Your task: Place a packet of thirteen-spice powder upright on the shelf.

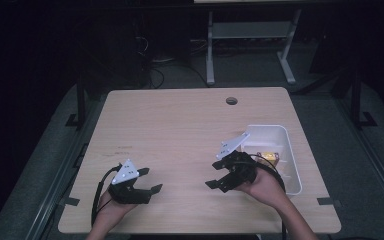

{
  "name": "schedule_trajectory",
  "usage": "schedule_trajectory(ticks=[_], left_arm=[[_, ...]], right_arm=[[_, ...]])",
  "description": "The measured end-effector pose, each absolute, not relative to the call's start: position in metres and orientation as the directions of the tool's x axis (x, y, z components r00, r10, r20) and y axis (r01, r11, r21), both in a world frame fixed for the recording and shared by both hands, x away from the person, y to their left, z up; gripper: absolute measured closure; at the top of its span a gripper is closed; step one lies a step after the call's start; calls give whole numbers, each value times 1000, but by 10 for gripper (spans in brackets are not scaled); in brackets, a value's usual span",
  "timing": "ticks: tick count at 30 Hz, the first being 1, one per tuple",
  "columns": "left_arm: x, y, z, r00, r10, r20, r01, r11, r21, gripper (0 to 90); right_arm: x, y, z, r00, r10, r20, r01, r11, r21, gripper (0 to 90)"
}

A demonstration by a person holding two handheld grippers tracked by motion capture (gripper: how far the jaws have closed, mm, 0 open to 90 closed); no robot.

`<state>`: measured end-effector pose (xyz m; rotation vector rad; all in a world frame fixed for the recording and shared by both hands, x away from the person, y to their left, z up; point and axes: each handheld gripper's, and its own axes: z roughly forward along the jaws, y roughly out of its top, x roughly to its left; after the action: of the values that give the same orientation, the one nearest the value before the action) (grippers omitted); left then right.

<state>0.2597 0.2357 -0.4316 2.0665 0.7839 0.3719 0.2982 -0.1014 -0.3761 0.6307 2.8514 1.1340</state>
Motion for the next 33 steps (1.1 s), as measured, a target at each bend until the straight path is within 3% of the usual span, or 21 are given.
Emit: schedule_trajectory(ticks=[33], left_arm=[[260, 243, -430, 749, 662, -30, 400, -415, 817, 253]], right_arm=[[281, -67, -413, -920, 339, 198, 382, 658, 649, 292]])
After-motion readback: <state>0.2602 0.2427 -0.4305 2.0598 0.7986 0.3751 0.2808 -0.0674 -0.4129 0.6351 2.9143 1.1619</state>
